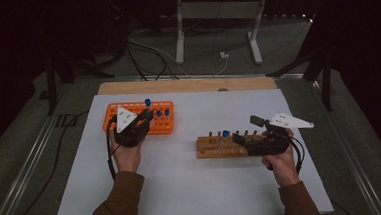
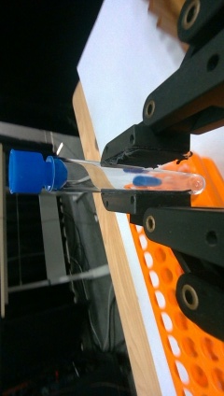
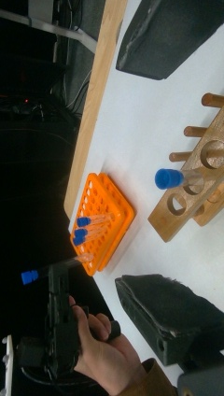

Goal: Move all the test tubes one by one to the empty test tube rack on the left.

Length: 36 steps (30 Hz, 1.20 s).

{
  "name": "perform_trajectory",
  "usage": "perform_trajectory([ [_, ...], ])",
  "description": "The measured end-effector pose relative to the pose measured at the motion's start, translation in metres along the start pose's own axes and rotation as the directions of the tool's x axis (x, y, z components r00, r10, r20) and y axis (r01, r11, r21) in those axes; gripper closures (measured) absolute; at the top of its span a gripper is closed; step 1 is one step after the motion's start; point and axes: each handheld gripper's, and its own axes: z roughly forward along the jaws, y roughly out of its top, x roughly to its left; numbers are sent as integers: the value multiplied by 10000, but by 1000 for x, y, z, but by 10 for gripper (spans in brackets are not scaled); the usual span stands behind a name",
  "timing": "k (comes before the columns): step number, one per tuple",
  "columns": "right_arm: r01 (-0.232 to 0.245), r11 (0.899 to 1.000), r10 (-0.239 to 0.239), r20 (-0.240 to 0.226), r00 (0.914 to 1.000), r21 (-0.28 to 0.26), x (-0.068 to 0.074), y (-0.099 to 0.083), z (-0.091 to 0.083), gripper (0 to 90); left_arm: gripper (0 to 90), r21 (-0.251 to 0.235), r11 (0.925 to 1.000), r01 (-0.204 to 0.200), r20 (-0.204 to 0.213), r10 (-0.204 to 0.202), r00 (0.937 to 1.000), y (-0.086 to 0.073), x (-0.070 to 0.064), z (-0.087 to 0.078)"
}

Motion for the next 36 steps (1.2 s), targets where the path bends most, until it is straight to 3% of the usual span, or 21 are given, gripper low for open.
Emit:
perform_trajectory([
  [5, -15, 10000, 14, -35, 10000, -63, 0, 0, -1, 7, 782, 136, 9997, 190, -473, -183, 9987, -4, 7, 7],
  [13, 5, 10000, -5, -89, 10000, -65, 0, 0, -1, 7, 782, 485, 9979, 434, -800, -395, 9960, -11, 16, 21],
  [17, -2, 9999, 1, -100, 10000, -114, -1, 1, -2, 7, 783, 730, 9966, 393, -1038, -316, 9941, -15, 19, 26],
  [32, 46, 9999, -48, -196, 9998, -93, 0, -1, 0, 7, 782, 945, 9937, 605, -1412, -468, 9889, -25, 26, 36],
  [36, 53, 10000, -54, -197, 9998, -63, 0, -1, 0, 8, 782, 859, 9935, 746, -1337, -627, 9890, -28, 26, 37],
])
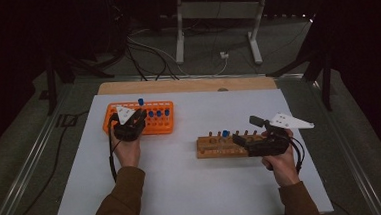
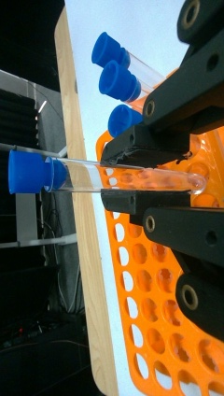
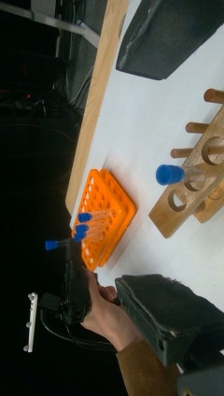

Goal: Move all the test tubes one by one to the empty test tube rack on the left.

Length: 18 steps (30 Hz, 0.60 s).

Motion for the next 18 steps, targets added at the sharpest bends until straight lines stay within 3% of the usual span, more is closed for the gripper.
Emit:
perform_trajectory([
  [4, -34, 10000, 34, -5, 10000, 24, 0, 0, 0, 8, 781, 279, 9993, -243, 42, 242, 9997, -6, -3, 4],
  [8, 6, 10000, -6, -11, 10000, -38, -1, 0, -1, 8, 782, 617, 9979, -185, 66, 181, 9998, -14, -2, 7],
  [10, 8, 10000, -8, -4, 10000, -34, -1, 0, -2, 8, 783, 890, 9950, -448, 6, 449, 9990, -17, -4, 8],
  [18, 17, 10000, -17, -65, 10000, 9, 0, 0, -1, 8, 786, 1185, 9908, -654, 15, 656, 9978, -20, -5, 8],
])
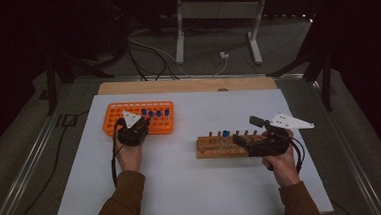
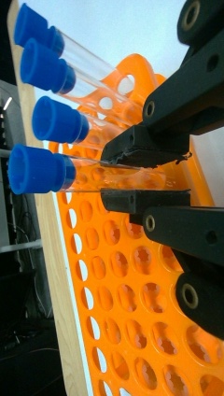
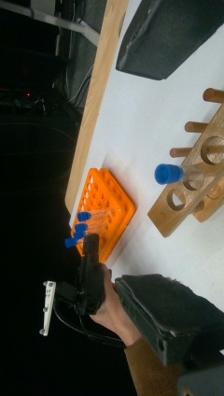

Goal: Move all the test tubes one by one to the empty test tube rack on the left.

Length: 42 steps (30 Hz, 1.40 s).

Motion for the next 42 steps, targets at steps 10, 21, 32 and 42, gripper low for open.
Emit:
perform_trajectory([
  [10, -11, 10000, 11, 5, 10000, 30, -1, 0, 0, 8, 786, 323, 9995, -65, -93, 68, 9999, -4, -3, 4],
  [21, 35, 10000, -34, -50, 10000, 88, 0, -1, 2, 8, 784, 454, 9990, -30, -109, 35, 9999, -4, -4, 5],
  [32, 10, 10000, -10, -74, 10000, 85, 0, -2, 2, 8, 620, 5, 9992, 411, 481, -411, 9980, -2, 0, -10],
  [42, -39, 9999, 39, 17, 10000, 124, -1, -3, 5, 8, 345, -583, 9942, 906, 1136, -835, 9900, 2, 1, -35],
])
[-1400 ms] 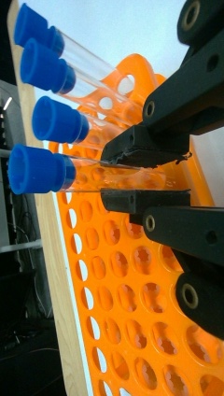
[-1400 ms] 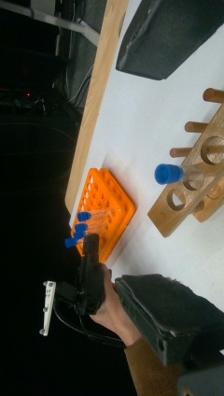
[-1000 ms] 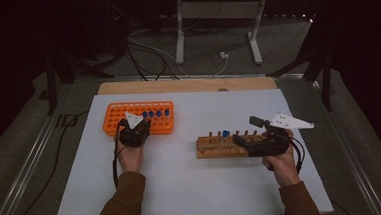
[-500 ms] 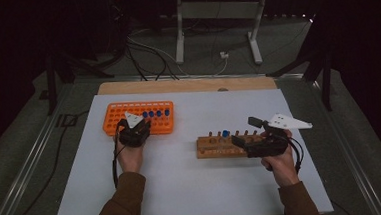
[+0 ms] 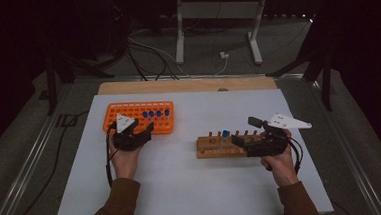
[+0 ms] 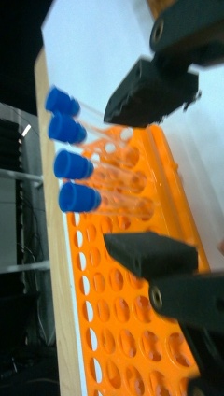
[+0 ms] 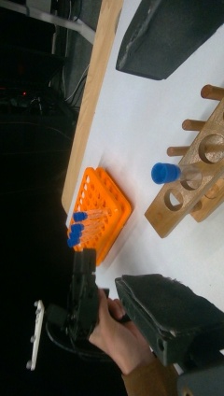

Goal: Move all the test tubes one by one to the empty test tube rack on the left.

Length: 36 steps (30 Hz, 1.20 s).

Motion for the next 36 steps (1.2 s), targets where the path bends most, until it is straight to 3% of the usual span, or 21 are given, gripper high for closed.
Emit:
perform_trajectory([
  [5, -32, 10000, 32, 70, 10000, 20, 1, -1, 3, 8, 209, -104, 9999, -54, 295, 57, 9995, 2, -8, -10],
  [13, -138, 9998, 138, 39, 9999, 125, 2, -4, 8, 51, 93, -650, 9979, 13, 893, 45, 9960, 8, -18, -30],
  [16, 52, 9998, -56, 172, 9998, 205, 4, -5, 10, 55, 26, -655, 9978, 33, 993, 33, 9951, 8, -19, -36],
  [31, 278, 9953, -335, 610, 9976, 927, 5, -19, 29, 175, 7, -984, 9950, -170, 1379, 305, 9900, 5, -31, -53],
  [36, 368, 9922, -500, 1101, 9927, 1192, 5, -26, 39, 314, 7, -1034, 9943, -258, 1325, 395, 9904, 8, -34, -55],
])
